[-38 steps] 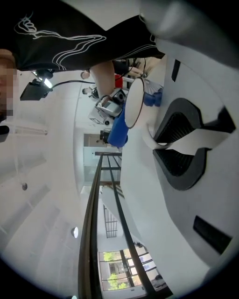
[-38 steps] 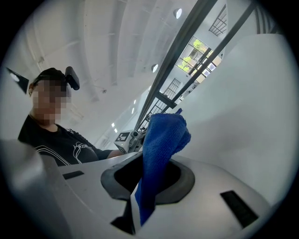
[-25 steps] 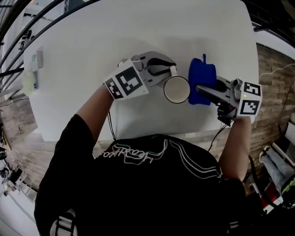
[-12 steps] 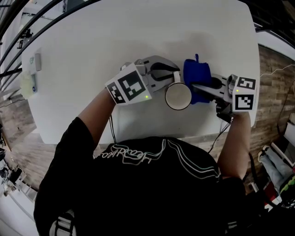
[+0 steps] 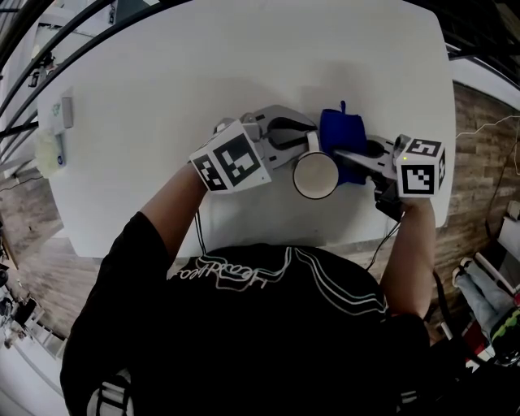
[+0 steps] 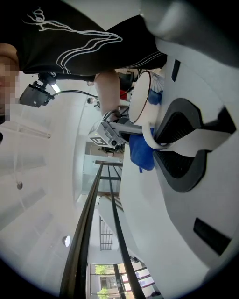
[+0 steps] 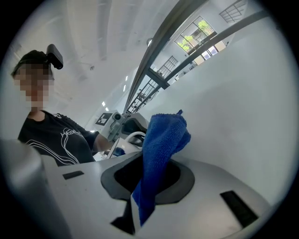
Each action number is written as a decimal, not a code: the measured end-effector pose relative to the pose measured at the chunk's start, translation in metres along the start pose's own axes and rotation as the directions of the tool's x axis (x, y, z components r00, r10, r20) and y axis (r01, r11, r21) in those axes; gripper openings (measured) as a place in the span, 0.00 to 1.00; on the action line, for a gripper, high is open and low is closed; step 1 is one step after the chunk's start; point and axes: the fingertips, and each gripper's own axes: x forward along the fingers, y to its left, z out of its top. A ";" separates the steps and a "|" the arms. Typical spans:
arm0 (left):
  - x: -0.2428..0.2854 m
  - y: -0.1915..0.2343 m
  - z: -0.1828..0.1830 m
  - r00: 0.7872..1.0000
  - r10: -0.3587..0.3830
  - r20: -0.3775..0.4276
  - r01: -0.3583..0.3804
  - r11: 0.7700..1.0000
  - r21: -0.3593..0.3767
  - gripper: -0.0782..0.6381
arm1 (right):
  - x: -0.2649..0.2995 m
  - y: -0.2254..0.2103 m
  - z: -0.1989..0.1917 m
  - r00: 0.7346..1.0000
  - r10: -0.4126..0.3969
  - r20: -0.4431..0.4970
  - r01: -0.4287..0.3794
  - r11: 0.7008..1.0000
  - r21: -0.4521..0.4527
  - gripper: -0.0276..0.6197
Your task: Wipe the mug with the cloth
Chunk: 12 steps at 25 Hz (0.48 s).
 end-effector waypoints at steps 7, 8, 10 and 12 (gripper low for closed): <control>-0.017 0.003 -0.012 0.998 0.051 -0.047 -0.054 0.997 -0.051 0.30 | -0.023 0.011 0.013 0.981 -0.093 0.169 0.103 0.993 -0.051 0.13; -0.024 0.004 -0.014 0.996 0.073 -0.053 -0.076 0.995 -0.061 0.30 | -0.028 0.015 0.014 0.974 -0.109 0.201 0.124 0.990 -0.061 0.13; -0.040 0.006 -0.013 0.992 0.123 -0.040 -0.126 0.986 -0.106 0.30 | -0.036 0.026 0.016 0.956 -0.146 0.255 0.175 0.980 -0.094 0.13; -0.060 0.001 -0.005 0.983 0.183 -0.004 -0.181 0.968 -0.175 0.30 | -0.044 0.042 0.016 0.936 -0.176 0.304 0.224 0.965 -0.132 0.13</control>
